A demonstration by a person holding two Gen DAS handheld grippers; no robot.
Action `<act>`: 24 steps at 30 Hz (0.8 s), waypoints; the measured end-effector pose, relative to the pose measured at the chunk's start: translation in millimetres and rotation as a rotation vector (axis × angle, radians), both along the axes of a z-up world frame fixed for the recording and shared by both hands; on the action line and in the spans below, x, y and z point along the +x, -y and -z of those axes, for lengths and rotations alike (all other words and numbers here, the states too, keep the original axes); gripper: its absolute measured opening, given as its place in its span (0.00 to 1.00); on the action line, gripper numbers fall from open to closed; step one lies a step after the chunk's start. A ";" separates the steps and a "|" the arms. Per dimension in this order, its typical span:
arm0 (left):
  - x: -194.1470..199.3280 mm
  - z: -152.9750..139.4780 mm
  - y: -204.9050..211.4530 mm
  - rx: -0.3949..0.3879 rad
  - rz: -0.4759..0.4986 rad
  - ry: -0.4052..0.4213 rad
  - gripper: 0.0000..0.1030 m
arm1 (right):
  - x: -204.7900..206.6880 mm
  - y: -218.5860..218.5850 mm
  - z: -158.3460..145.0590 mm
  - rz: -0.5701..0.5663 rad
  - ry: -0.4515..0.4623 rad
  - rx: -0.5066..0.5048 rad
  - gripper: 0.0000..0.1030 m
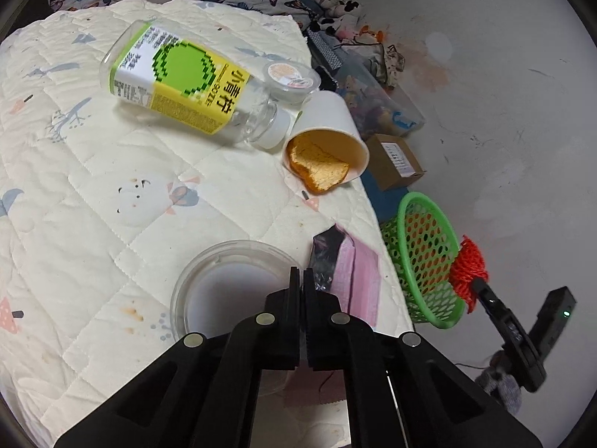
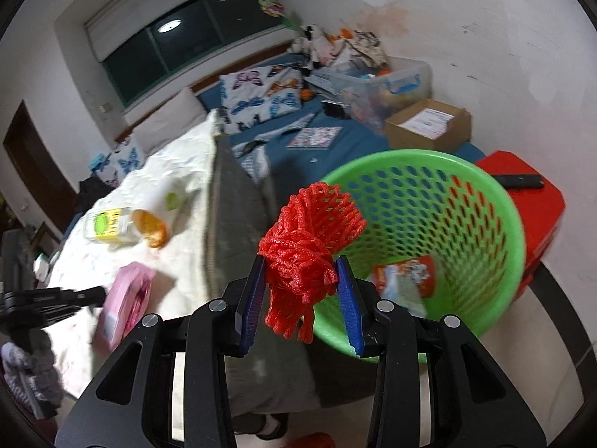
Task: Collect trash
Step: 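Lower the red net into the green basket and open the right tool while the left tool holds the wrapper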
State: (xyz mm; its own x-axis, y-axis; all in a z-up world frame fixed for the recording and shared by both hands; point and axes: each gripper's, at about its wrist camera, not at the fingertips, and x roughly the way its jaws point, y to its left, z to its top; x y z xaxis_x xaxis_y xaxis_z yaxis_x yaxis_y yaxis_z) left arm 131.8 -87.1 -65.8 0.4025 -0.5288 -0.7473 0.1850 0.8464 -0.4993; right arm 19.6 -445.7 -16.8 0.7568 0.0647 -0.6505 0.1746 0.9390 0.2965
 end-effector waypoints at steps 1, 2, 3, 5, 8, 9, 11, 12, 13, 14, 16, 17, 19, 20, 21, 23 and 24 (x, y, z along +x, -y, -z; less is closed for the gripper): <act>-0.5 -2.6 -0.7 0.000 0.003 0.007 0.02 | 0.1 5.2 2.0 0.012 -0.006 0.000 0.38; -1.1 -5.4 -1.0 0.000 0.006 0.015 0.02 | 0.3 8.8 3.6 0.021 -0.010 0.001 0.38; -1.7 -9.2 -2.0 -0.004 0.007 0.022 0.02 | 0.3 12.8 5.8 0.031 -0.015 -0.001 0.38; -2.5 -17.0 -3.1 -0.012 0.013 0.039 0.02 | 0.3 21.0 9.6 0.049 -0.024 -0.003 0.38; -4.1 -25.1 -5.1 -0.019 0.018 0.055 0.02 | 1.7 28.6 16.6 0.071 -0.044 -0.015 0.38; -4.0 -28.0 -6.0 -0.026 0.018 0.059 0.02 | 2.7 30.5 18.3 0.075 -0.050 -0.020 0.38; -3.0 -33.3 -7.1 -0.038 0.017 0.063 0.02 | 4.9 33.3 22.1 0.083 -0.063 -0.025 0.38; -2.5 -35.8 -8.3 -0.043 0.016 0.066 0.02 | 5.6 34.4 24.2 0.086 -0.067 -0.023 0.38; -2.7 -38.1 -9.3 -0.046 0.015 0.069 0.02 | 6.4 35.4 25.7 0.087 -0.071 -0.023 0.38; -2.6 -40.5 -10.2 -0.049 0.013 0.074 0.02 | 7.3 36.6 27.2 0.090 -0.076 -0.026 0.38; -2.2 -44.9 -12.0 -0.055 0.014 0.081 0.02 | 8.6 38.9 29.9 0.094 -0.083 -0.026 0.38; -2.4 -47.2 -12.7 -0.056 0.014 0.087 0.02 | 10.0 40.6 30.6 0.098 -0.086 -0.025 0.38; -2.6 -50.6 -13.1 -0.061 0.016 0.093 0.02 | 12.1 44.0 33.4 0.108 -0.094 -0.023 0.38; -2.3 -52.0 -13.2 -0.062 0.017 0.095 0.02 | 13.5 45.0 34.3 0.111 -0.098 -0.024 0.38; -2.3 -53.0 -13.3 -0.064 0.018 0.096 0.02 | 14.5 46.2 35.9 0.116 -0.104 -0.026 0.38; -1.6 -55.2 -14.6 -0.071 0.020 0.098 0.02 | 16.6 48.9 39.4 0.126 -0.115 -0.024 0.38; -1.2 -56.2 -14.9 -0.073 0.020 0.100 0.02 | 17.9 50.5 41.6 0.134 -0.123 -0.023 0.38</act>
State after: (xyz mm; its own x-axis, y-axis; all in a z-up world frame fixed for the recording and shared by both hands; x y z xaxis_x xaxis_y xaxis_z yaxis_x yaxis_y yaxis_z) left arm 130.6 -72.2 -9.6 0.4621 -0.5887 -0.6633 0.2535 0.8044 -0.5373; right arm 37.5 -496.2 -58.4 0.6722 -0.0475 -0.7389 0.3322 0.9112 0.2437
